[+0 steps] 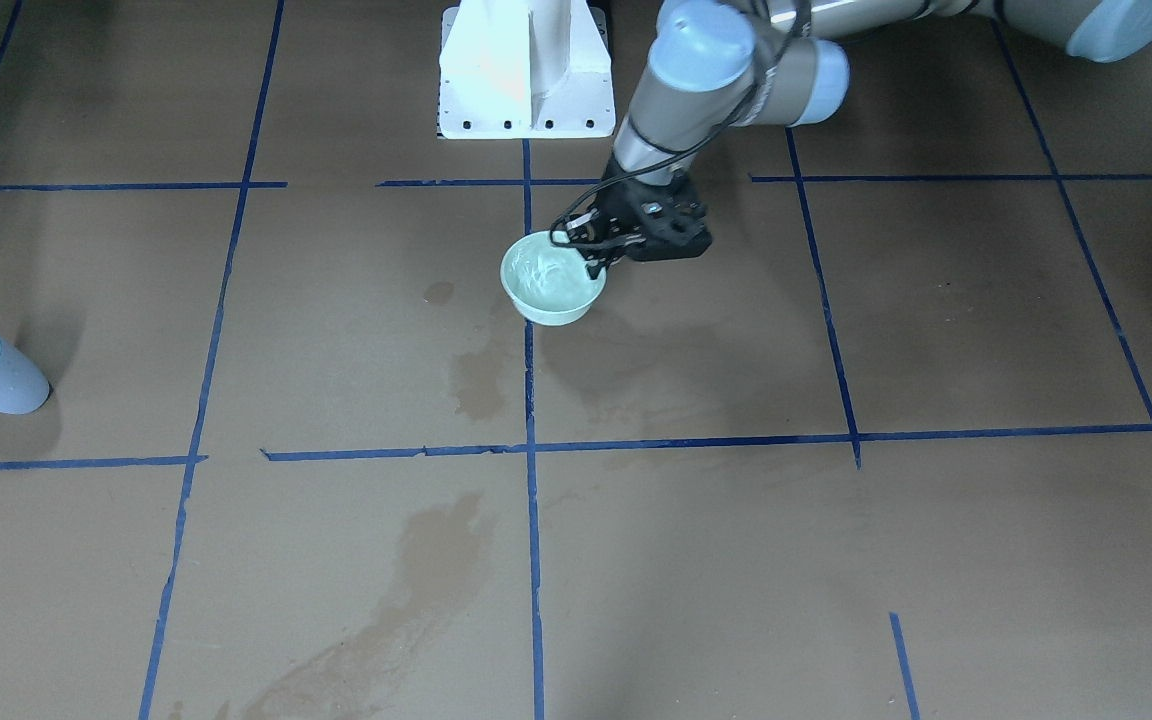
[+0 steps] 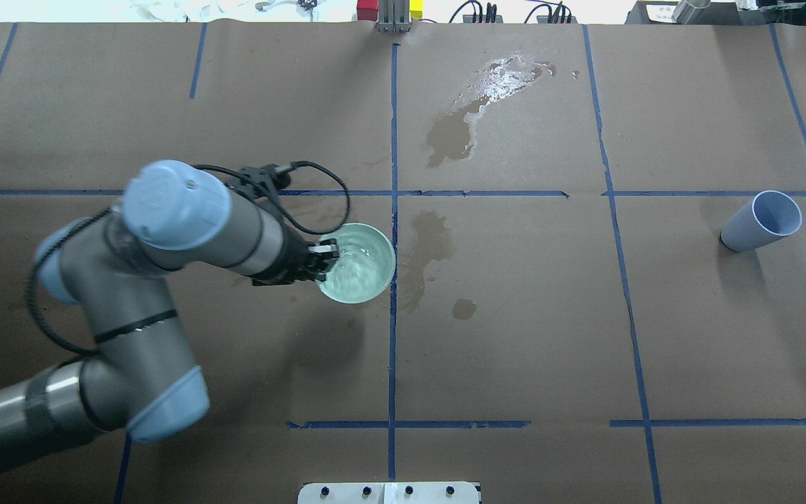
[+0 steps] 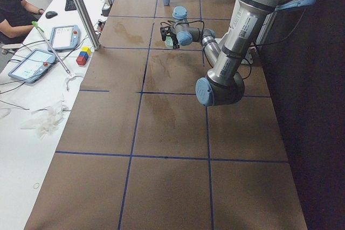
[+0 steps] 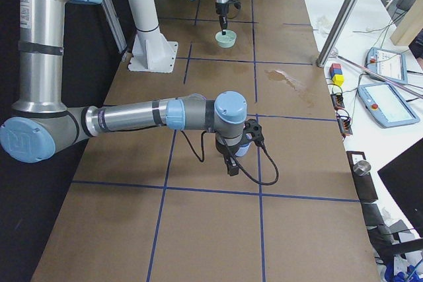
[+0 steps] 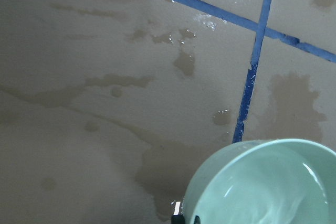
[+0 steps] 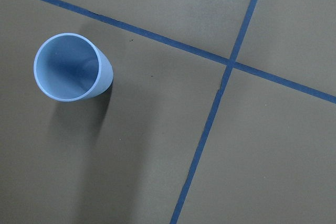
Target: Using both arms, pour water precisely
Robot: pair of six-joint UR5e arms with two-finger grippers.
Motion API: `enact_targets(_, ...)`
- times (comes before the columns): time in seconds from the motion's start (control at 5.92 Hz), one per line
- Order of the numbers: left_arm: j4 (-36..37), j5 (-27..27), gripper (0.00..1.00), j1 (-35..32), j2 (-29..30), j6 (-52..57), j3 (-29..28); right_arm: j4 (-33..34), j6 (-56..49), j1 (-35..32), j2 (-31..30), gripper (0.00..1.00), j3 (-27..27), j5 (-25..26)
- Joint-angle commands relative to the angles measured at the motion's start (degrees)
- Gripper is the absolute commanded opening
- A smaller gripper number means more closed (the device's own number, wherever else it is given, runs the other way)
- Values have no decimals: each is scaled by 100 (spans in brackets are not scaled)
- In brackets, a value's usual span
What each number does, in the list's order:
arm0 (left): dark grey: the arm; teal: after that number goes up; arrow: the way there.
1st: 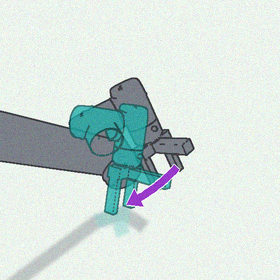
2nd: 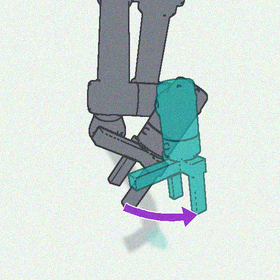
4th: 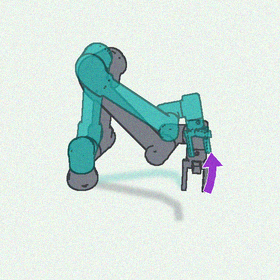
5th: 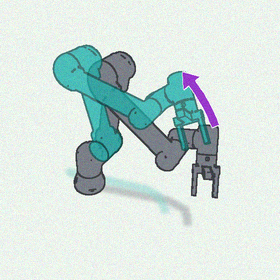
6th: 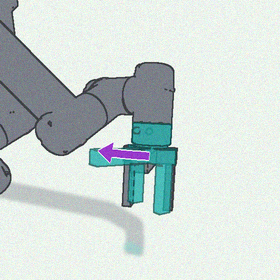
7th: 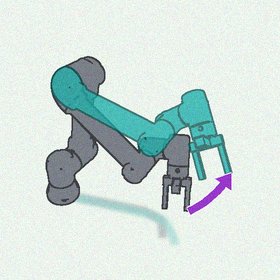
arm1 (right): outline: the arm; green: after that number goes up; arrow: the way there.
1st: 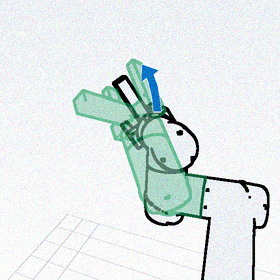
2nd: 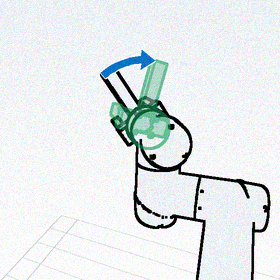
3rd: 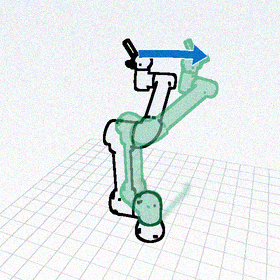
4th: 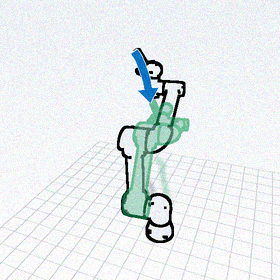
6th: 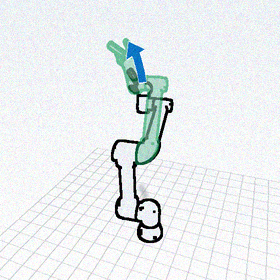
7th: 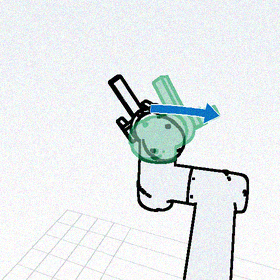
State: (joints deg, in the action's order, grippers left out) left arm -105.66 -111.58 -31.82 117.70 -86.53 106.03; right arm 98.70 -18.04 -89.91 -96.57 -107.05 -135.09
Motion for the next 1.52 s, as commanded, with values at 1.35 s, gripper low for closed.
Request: enact_targets(1.35, -883, -2438, 0, -2732, -2900, 4203, -247, -35, 11, 26, -2, 100, 0, -44)
